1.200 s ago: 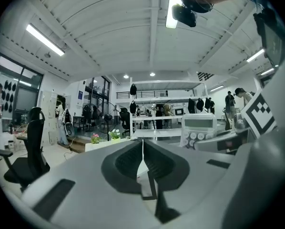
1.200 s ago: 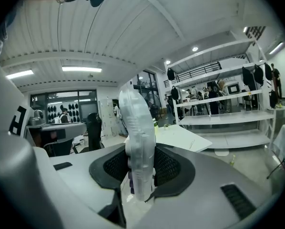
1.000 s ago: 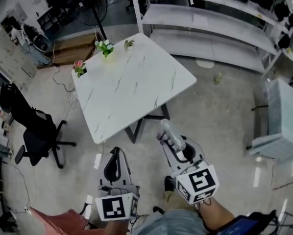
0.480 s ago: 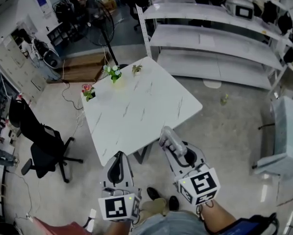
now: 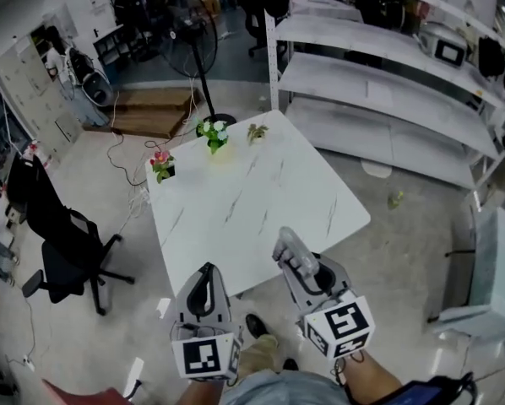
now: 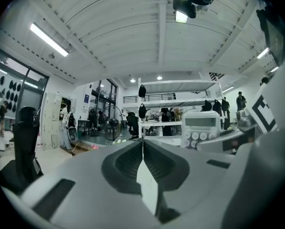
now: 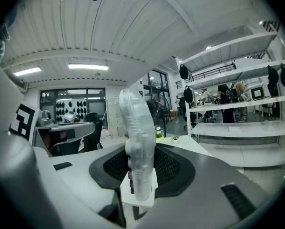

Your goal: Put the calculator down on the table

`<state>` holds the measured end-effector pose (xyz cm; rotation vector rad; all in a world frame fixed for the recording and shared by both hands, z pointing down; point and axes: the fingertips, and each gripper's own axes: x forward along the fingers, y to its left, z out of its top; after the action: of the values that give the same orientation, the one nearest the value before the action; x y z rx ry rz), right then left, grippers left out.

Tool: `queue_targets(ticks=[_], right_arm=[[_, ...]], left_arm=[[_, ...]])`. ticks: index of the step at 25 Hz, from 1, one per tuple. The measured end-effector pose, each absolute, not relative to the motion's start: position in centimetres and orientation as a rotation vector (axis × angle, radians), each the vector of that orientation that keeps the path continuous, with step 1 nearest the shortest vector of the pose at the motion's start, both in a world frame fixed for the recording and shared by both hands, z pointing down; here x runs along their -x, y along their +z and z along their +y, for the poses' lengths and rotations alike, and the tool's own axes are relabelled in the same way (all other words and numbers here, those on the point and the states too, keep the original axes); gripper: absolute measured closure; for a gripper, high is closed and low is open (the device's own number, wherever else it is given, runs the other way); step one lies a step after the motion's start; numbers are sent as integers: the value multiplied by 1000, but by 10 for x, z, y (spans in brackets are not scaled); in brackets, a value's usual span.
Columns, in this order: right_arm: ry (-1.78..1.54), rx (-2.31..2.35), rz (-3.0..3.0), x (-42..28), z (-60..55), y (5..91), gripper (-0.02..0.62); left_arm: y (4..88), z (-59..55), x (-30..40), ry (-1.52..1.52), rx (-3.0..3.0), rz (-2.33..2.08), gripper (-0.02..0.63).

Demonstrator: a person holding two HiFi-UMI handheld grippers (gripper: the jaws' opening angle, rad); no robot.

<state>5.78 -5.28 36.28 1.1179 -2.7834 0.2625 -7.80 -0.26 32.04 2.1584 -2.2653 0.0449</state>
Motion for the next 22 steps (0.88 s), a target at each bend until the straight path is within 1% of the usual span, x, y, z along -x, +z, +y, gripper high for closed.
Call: queue_targets(ticks=[11,22], right_arm=[[246,-1010,-2774,46,-158,364,451],[159,-972,-2811,88,-203,335,451]], left_arm=[[324,-109,172,58,-2127,-2305,597],[299,-154,209,25,-2140,-2365,597]])
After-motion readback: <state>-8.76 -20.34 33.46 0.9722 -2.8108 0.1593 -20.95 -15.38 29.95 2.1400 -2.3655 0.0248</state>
